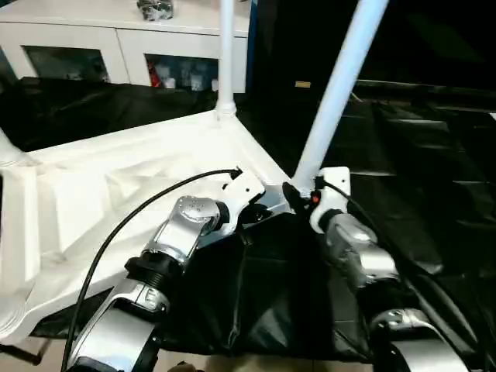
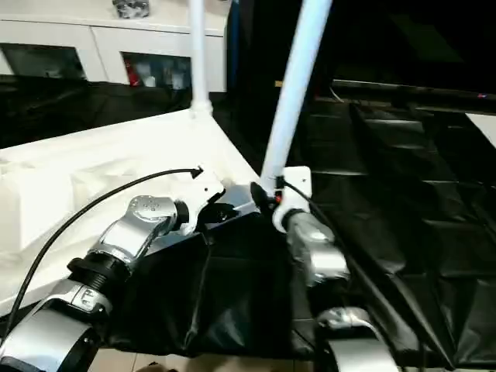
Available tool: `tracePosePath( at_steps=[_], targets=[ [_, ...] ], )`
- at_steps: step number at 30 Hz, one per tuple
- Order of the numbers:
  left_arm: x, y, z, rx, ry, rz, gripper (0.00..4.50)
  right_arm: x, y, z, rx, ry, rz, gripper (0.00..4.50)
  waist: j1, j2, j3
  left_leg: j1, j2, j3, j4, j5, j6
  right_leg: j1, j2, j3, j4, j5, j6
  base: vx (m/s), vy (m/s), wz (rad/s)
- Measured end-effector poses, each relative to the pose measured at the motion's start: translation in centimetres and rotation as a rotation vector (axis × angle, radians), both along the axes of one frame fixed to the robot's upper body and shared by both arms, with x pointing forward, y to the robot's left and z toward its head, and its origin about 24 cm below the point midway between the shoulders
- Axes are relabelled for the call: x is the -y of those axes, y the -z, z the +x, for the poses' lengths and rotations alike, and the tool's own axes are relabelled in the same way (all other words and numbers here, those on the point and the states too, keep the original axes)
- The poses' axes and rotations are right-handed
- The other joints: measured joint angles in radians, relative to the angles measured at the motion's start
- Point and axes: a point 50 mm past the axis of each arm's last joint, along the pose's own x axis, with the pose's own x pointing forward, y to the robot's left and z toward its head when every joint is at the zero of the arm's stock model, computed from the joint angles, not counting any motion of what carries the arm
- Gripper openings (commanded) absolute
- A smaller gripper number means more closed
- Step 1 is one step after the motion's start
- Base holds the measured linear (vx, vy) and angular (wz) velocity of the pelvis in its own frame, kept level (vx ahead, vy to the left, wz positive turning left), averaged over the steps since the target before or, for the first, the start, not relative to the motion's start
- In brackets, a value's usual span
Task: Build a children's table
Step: Rotate leg to tighten
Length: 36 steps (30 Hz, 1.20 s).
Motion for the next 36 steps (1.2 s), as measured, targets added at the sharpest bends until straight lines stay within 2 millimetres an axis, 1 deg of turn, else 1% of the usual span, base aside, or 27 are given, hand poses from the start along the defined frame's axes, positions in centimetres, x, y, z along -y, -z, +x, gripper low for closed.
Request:
tracePosePath(
  at_steps=[1,2,4,7,8,9,10,11,13,14,15,16,18,21,25,28,29,32,34,36],
  targets=[
    [0.0,0.0,0.0,0.001,0.000,0.001,0.00,0.0,0.0,0.0,0.002,0.000,0.000,3.18,-0.001,0.000,0.000,0.000,0.000,0.000,0.000,0.000,0.000,0.000,0.000,0.000,-0.001,0.000,0.000,0.000,0.000,0.00],
    [-0.1,0.0,0.0,0.002,-0.002,0.003,0.00,-0.2,0.0,0.1,0.007,-0.001,0.003,3.18,-0.003,0.000,0.000,0.000,0.000,0.000,0.000,0.000,0.000,0.000,0.000,0.000,-0.001,0.000,0.000,0.000,0.000,0.00],
    [-0.2,0.0,0.1,0.004,-0.003,0.005,0.00,-0.3,-0.1,0.3,0.010,0.003,0.019,3.57,-0.007,0.000,0.000,-0.001,0.000,0.000,-0.001,0.000,0.000,0.000,0.000,0.000,-0.004,0.001,0.001,0.000,0.000,0.00],
    [-0.2,-0.1,0.0,0.011,0.029,0.010,0.00,0.0,-0.3,0.3,0.022,-0.015,0.055,3.69,-0.004,0.002,0.000,-0.002,-0.001,0.001,-0.006,0.000,0.000,0.000,0.000,0.000,-0.012,0.006,0.003,0.000,0.000,0.00],
    [-0.2,-0.2,-0.1,0.013,0.045,0.012,0.00,0.0,-0.3,0.3,0.027,-0.029,0.059,3.89,-0.003,0.002,-0.001,-0.002,-0.001,0.002,-0.006,0.000,0.000,0.000,0.000,0.001,-0.012,0.007,0.004,0.000,0.000,0.00],
    [-0.2,-0.2,-0.1,0.017,0.064,0.013,0.00,0.3,-0.5,0.2,0.037,-0.044,0.053,3.99,-0.003,0.003,-0.001,-0.003,-0.001,0.002,-0.006,0.000,0.000,0.000,0.000,0.001,-0.012,0.007,0.004,0.000,0.000,0.00],
    [-0.2,-0.3,-0.2,0.021,0.092,0.015,0.00,0.7,-0.5,0.0,0.045,-0.077,0.036,3.99,0.001,0.003,-0.001,-0.003,-0.001,0.002,-0.007,0.000,0.000,-0.001,0.000,0.000,-0.013,0.006,0.005,0.050,-0.002,0.02],
    [-0.4,-0.4,-0.4,0.025,0.126,0.009,0.00,1.3,-0.5,-0.4,0.059,-0.127,0.009,4.07,0.005,0.003,-0.001,-0.005,0.000,0.002,-0.007,0.000,0.000,-0.001,0.000,0.000,-0.013,0.005,0.008,0.050,-0.002,0.02],
    [-0.6,-0.5,-0.5,0.026,0.154,0.011,0.00,1.8,-0.7,-0.8,0.073,-0.192,-0.023,4.24,0.009,0.003,-0.001,-0.005,0.000,0.002,-0.008,0.000,0.001,-0.002,0.000,-0.001,-0.013,0.003,0.009,0.027,-0.002,0.01],
    [-0.8,-0.6,-0.5,0.027,0.168,0.015,0.00,2.1,-0.8,-1.1,0.076,-0.224,-0.045,4.24,0.011,0.003,-0.001,-0.007,0.000,0.002,-0.008,0.000,0.002,-0.003,0.000,-0.001,-0.013,0.003,0.009,0.000,0.000,0.00],
    [-1.2,-0.7,-0.6,0.023,0.207,0.017,0.00,3.3,-0.8,-1.9,0.080,-0.304,-0.089,4.24,0.024,0.003,-0.001,-0.008,0.000,0.002,-0.008,0.000,0.003,-0.004,0.000,-0.001,-0.013,0.003,0.009,0.000,0.000,0.00],
    [-1.4,-0.7,-0.8,0.019,0.230,0.017,0.00,3.7,-0.8,-2.4,0.075,-0.355,-0.106,4.24,0.027,0.003,-0.001,-0.008,0.000,0.002,-0.008,0.000,0.003,-0.003,0.000,-0.001,-0.013,0.002,0.009,0.000,0.000,0.00],
    [-1.9,-0.7,-0.9,0.016,0.272,0.025,0.00,4.2,-0.6,-3.1,0.056,-0.435,-0.125,4.24,0.027,0.002,0.000,-0.008,0.000,0.002,-0.008,-0.001,0.003,-0.004,0.000,-0.001,-0.013,0.002,0.009,0.000,0.000,0.00],
    [-2.6,-0.8,-1.1,0.005,0.330,0.043,0.00,5.0,-0.9,-4.0,0.046,-0.550,-0.163,4.24,0.027,0.000,0.001,-0.008,0.000,0.003,-0.007,-0.001,0.002,-0.003,0.000,0.000,-0.013,0.003,0.009,0.000,0.000,0.00],
    [-3.4,-0.9,-1.8,-0.020,0.419,0.049,0.00,5.5,-1.3,-5.0,0.024,-0.702,-0.194,4.24,0.028,-0.001,0.002,-0.008,0.000,0.003,-0.006,-0.001,0.002,-0.002,0.000,0.001,-0.013,0.003,0.009,0.000,0.000,0.00],
    [-3.8,-1.1,-2.1,-0.031,0.460,0.050,0.00,5.3,-2.0,-5.3,0.025,-0.785,-0.190,4.24,0.030,-0.001,0.002,-0.008,0.001,0.003,-0.006,-0.001,0.002,-0.002,0.000,0.000,-0.013,0.003,0.009,0.000,0.000,0.00],
    [-3.9,-1.1,-2.2,-0.040,0.479,0.052,0.00,5.2,-2.2,-5.5,0.023,-0.836,-0.196,4.24,0.030,-0.001,0.002,-0.008,0.001,0.003,-0.006,-0.001,0.002,-0.002,0.000,0.000,-0.013,0.003,0.009,0.000,0.000,0.00],
    [-4.0,-1.1,-2.4,-0.056,0.516,0.049,0.00,5.1,-2.3,-5.8,0.008,-0.909,-0.204,4.24,0.034,0.000,0.002,-0.008,0.001,0.004,-0.005,-0.001,0.002,-0.002,0.000,0.000,-0.013,0.003,0.009,0.000,0.000,0.00],
    [-4.1,-1.1,-2.5,-0.056,0.526,0.054,0.00,5.1,-2.4,-5.8,0.006,-0.931,-0.209,4.24,0.034,0.000,0.002,-0.008,0.001,0.004,-0.005,-0.001,0.002,-0.002,0.000,0.000,-0.013,0.003,0.008,0.000,0.000,0.00],
    [-4.1,-1.1,-2.5,-0.057,0.527,0.056,0.00,5.1,-2.4,-5.6,0.004,-0.948,-0.214,3.98,0.033,0.000,0.002,-0.008,0.001,0.004,-0.004,-0.001,0.002,-0.002,0.000,0.000,-0.012,0.003,0.008,0.000,0.000,0.00]
  ],
)
